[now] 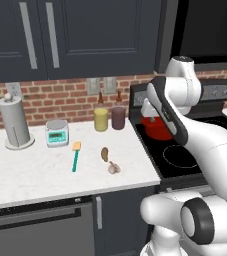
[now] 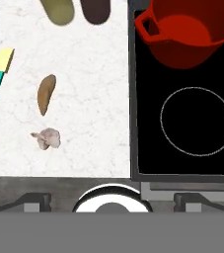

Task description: Put the garlic and sweet potato in the pot. Retrieve the spatula and lightly stir the vegetables in the pot.

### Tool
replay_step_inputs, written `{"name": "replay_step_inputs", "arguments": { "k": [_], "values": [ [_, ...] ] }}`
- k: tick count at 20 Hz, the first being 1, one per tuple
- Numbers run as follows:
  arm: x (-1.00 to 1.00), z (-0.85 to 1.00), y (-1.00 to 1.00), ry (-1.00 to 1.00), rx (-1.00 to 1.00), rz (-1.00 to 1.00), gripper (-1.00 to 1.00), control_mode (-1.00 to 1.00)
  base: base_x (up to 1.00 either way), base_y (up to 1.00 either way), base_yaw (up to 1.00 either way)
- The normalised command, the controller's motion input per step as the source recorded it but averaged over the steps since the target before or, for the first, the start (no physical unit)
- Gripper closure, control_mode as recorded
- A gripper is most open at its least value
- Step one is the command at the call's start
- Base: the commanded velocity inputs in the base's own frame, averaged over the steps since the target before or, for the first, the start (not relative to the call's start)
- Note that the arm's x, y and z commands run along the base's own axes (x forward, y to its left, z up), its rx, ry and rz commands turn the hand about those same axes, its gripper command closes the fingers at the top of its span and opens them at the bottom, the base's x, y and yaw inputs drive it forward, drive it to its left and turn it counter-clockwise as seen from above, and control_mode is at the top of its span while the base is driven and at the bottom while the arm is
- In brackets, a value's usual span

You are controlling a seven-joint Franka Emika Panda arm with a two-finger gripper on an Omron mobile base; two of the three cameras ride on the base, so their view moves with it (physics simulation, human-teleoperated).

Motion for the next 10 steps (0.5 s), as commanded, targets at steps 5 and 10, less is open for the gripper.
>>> {"name": "replay_step_inputs", "arguments": {
  "k": [5,10],
  "values": [
    [0.00,0.00,0.00,0.00,0.00,0.00,-1.00,1.00,0.15,0.29,0.00],
    [0.14,0.00,0.18,0.00,0.00,0.00,-1.00,-1.00,0.16,0.14,0.00]
  ]
}}
